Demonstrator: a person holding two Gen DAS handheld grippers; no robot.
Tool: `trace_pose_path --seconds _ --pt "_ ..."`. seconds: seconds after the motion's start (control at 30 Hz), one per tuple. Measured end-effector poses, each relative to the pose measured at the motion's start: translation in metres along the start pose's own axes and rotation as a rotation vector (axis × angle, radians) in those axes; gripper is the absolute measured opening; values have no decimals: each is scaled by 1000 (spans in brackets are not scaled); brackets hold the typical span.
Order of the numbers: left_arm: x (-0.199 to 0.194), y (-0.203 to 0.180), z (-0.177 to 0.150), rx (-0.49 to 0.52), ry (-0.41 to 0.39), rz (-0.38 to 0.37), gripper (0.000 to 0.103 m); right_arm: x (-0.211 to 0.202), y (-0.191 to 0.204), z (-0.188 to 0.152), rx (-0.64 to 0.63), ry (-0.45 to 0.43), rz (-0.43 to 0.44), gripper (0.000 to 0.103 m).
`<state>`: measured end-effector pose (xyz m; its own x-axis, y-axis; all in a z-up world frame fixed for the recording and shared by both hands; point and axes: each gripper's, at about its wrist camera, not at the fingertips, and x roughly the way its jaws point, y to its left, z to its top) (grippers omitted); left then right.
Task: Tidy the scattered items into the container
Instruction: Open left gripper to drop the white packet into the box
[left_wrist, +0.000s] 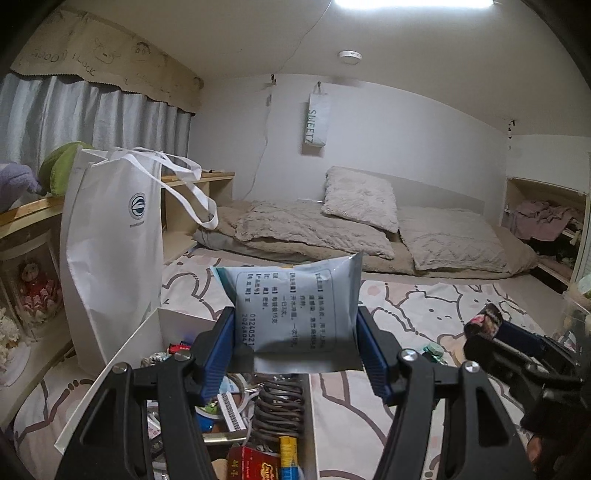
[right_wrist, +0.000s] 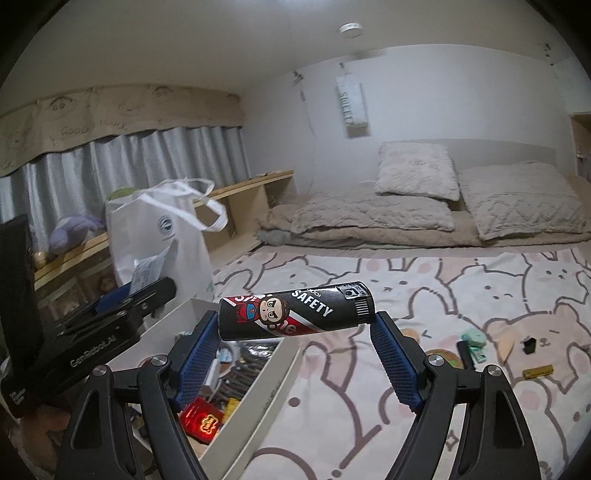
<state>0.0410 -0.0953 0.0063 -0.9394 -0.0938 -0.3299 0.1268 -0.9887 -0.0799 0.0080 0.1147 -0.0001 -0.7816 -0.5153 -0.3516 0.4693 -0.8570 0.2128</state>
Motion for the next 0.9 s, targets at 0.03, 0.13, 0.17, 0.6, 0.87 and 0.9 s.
trace_pose_path --seconds 0.03,0.13,0.17,0.6,0.87,0.9 --pt "1 1 0 4 3 9 63 3 3 -1 -7 8 5 82" --pt "4 7 0 3 10 27 63 9 9 -4 -18 22 18 82" --pt "5 8 0 0 12 29 63 11 11 -5 -20 28 24 82" --pt "29 84 -9 -43 115 149 65 38 32 -12 -69 99 53 82" --pt "39 137 -20 -121 173 232 65 61 53 -19 -136 160 74 82" --pt "41 143 -21 -133 179 237 65 64 56 -20 -149 168 77 82"
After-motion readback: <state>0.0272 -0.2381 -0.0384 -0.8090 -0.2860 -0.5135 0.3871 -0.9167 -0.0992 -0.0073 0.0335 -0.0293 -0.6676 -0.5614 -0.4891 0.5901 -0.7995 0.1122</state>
